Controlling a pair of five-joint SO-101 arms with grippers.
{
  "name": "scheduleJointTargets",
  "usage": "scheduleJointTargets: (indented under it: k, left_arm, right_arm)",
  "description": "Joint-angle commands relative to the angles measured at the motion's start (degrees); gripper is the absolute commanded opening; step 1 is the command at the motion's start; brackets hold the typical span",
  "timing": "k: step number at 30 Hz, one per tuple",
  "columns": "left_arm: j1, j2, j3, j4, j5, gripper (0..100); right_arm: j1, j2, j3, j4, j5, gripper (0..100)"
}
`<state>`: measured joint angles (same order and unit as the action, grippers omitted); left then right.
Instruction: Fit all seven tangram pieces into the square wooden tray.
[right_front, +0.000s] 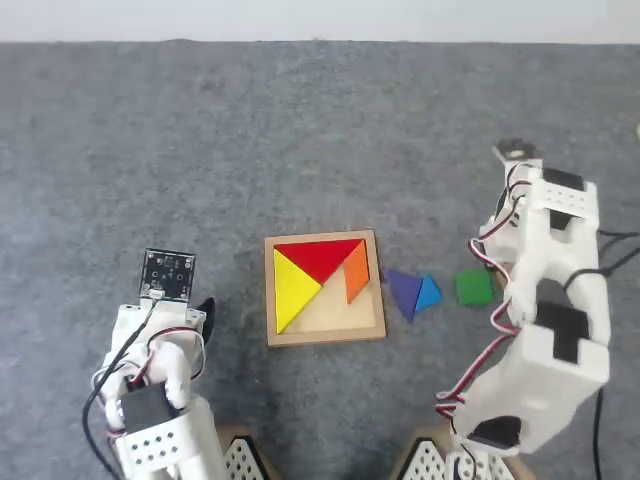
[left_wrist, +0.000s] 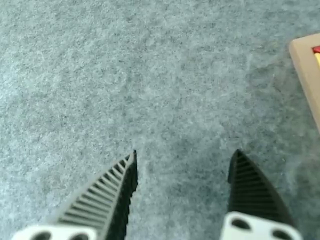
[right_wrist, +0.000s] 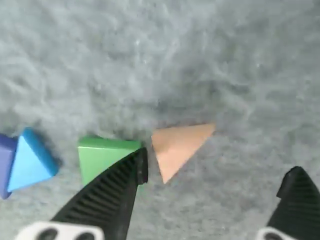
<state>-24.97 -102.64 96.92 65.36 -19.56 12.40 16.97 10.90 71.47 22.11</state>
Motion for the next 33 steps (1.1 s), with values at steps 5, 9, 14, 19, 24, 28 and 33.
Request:
scheduleJointTargets:
  k: [5, 9, 14, 19, 24, 28, 33]
  left_arm:
    - [0.0, 0.18, -0.4, -0.18, -0.62, 28]
    - [0.0, 0.18, -0.4, -0.18, -0.62, 28]
    - [0.0, 0.18, -0.4, -0.18, -0.62, 28]
    - [0.0, 0.18, -0.4, -0.18, -0.62, 28]
    - [0.0, 0.18, -0.4, -0.18, -0.62, 28]
    - [0.0, 0.18, -0.4, -0.18, -0.62, 28]
    - [0.0, 0.18, -0.4, -0.18, -0.62, 28]
  right_arm:
    - [0.4, 6.37, -3.16, 0.66, -1.41, 40.1]
    - [0.22, 6.9, -3.34, -0.22, -6.24, 35.6]
    - [0.22, 6.73, -3.34, -1.8, -8.26, 22.6]
    - [0.4, 6.64, -4.04, -3.47, -12.04, 19.8]
    - [0.4, 6.64, -6.68, -2.95, -14.59, 19.7]
    - [-1.01, 6.64, -10.11, -1.45, -16.0, 19.7]
    - [-4.0, 7.25, -13.8, -1.1, -15.56, 19.7]
